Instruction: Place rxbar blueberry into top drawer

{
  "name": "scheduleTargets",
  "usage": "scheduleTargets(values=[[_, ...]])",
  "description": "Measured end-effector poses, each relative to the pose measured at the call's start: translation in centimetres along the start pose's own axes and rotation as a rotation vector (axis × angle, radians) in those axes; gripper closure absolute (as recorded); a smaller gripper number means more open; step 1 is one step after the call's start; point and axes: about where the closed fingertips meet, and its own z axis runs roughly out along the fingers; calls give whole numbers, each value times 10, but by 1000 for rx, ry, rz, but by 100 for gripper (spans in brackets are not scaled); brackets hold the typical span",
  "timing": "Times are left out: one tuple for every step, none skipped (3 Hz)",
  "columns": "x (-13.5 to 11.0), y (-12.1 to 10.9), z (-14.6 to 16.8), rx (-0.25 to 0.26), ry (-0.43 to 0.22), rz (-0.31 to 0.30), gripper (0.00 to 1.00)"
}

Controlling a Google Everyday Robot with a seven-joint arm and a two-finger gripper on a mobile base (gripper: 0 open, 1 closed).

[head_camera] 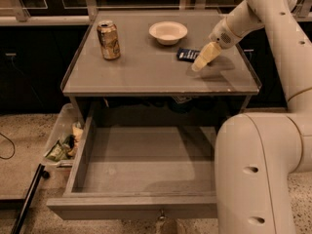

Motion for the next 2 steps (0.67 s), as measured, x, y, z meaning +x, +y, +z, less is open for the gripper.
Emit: scheduleTargets(values=[[6,1,7,-22,-8,12,0],[6,4,12,-51,-33,18,0]])
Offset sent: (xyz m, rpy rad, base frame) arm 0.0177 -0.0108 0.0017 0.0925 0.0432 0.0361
